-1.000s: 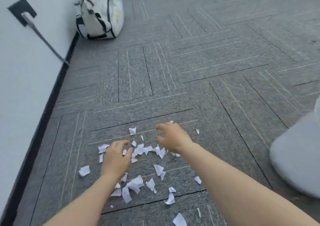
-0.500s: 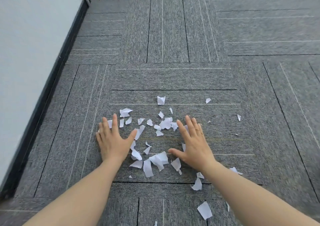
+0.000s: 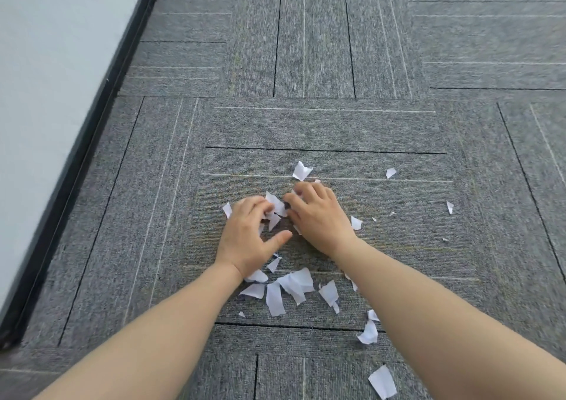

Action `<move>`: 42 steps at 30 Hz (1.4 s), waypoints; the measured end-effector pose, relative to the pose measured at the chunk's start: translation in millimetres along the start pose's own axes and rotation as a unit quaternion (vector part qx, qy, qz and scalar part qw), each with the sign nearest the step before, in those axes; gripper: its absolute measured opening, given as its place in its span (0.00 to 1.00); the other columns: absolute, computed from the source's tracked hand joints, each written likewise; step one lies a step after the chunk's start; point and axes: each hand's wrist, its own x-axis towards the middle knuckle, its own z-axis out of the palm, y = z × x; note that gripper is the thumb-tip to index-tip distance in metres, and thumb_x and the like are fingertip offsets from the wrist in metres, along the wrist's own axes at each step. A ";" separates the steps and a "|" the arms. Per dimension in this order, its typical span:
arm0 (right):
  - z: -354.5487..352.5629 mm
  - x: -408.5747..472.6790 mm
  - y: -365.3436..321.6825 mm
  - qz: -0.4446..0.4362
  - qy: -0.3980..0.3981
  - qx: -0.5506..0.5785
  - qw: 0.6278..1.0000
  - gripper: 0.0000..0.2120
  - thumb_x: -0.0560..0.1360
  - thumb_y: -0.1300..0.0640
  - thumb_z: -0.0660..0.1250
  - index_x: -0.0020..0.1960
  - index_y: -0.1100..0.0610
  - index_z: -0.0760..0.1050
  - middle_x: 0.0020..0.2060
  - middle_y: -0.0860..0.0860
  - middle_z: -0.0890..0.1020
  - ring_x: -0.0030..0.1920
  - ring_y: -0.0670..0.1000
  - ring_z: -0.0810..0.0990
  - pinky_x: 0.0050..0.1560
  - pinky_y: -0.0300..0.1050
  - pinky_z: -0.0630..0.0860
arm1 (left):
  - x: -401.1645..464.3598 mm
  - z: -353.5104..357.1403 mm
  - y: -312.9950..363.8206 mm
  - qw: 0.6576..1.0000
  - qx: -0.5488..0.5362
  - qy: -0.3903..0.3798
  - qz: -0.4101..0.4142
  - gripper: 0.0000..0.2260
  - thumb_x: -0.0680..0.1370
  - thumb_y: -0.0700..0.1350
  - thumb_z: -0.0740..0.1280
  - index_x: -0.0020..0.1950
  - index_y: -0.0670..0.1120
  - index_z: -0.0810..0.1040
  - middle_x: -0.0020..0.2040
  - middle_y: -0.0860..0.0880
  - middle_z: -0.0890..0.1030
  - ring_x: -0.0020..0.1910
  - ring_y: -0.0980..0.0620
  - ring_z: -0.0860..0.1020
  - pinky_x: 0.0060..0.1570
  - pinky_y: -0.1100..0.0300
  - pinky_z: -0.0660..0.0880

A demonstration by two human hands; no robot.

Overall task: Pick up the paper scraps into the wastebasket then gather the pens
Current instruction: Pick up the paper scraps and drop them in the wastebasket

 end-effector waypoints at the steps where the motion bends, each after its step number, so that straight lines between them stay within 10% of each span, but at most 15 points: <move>1: 0.9 1.8 0.7 -0.004 0.009 -0.009 1.000 0.09 0.74 0.58 0.68 0.52 0.59 0.76 0.49 0.58 0.78 0.48 0.61 0.76 0.48 0.56 0.76 | -6.5 1.3 2.9 1.000 -0.008 -0.004 0.010 0.31 0.71 0.66 0.61 0.60 0.42 0.75 0.61 0.48 0.73 0.64 0.50 0.67 0.66 0.52 0.65; 7: -3.3 -0.4 2.8 -0.009 -0.037 -0.035 0.999 0.11 0.70 0.61 0.73 0.43 0.57 0.70 0.33 0.51 0.74 0.28 0.54 0.75 0.19 0.40 0.57 | -49.4 10.4 14.9 0.994 0.064 -0.060 0.067 0.40 0.69 0.72 0.60 0.70 0.44 0.68 0.72 0.49 0.66 0.72 0.50 0.61 0.73 0.53 0.57; 12: -14.7 -28.0 16.0 0.016 -0.017 0.013 1.000 0.09 0.78 0.54 0.64 0.43 0.59 0.72 0.32 0.52 0.77 0.25 0.57 0.76 0.22 0.42 0.63 | -51.1 27.1 26.9 0.983 0.164 -0.006 0.078 0.27 0.76 0.63 0.57 0.64 0.45 0.72 0.55 0.49 0.75 0.53 0.49 0.72 0.53 0.54 0.73; 18: -41.4 -48.0 29.0 0.100 -0.030 0.047 0.993 0.15 0.81 0.47 0.58 0.43 0.58 0.69 0.31 0.51 0.76 0.30 0.55 0.75 0.28 0.47 0.71 | -9.7 29.2 39.6 0.973 0.213 -0.004 0.089 0.12 0.77 0.50 0.62 0.38 0.45 0.74 0.30 0.49 0.75 0.28 0.48 0.75 0.22 0.59 0.68; 23: -75.1 -52.3 37.9 0.179 0.012 0.105 0.978 0.17 0.80 0.44 0.59 0.41 0.57 0.71 0.31 0.50 0.77 0.32 0.54 0.76 0.31 0.47 0.72 | 10.5 20.1 56.5 0.980 0.187 -0.066 0.031 0.09 0.78 0.44 0.64 0.39 0.42 0.74 0.29 0.49 0.71 0.28 0.44 0.75 0.23 0.59 0.65; 27: -127.2 -52.7 52.4 0.238 0.090 0.138 0.957 0.18 0.79 0.42 0.58 0.37 0.54 0.67 0.26 0.44 0.70 0.29 0.50 0.71 0.30 0.45 0.64 | 33.0 11.8 127.5 0.990 -0.071 0.028 -0.117 0.20 0.80 0.51 0.57 0.30 0.45 0.66 0.25 0.50 0.65 0.26 0.49 0.64 0.26 0.58 0.56; 34: -305.2 -117.5 102.5 0.294 0.325 0.090 0.895 0.20 0.79 0.44 0.62 0.34 0.55 0.68 0.22 0.46 0.66 0.26 0.49 0.65 0.30 0.48 0.62 | 78.8 -2.8 347.2 0.902 -0.427 0.057 -0.025 0.21 0.79 0.50 0.62 0.29 0.48 0.59 0.27 0.48 0.60 0.28 0.51 0.58 0.30 0.54 0.56; 42: -396.3 -298.0 167.7 0.519 0.419 0.058 0.743 0.18 0.78 0.49 0.62 0.34 0.58 0.70 0.25 0.49 0.70 0.34 0.56 0.70 0.36 0.47 0.62 | 41.3 18.1 565.2 0.868 -0.478 -0.091 0.102 0.23 0.79 0.50 0.63 0.27 0.48 0.58 0.24 0.52 0.61 0.27 0.49 0.61 0.30 0.52 0.62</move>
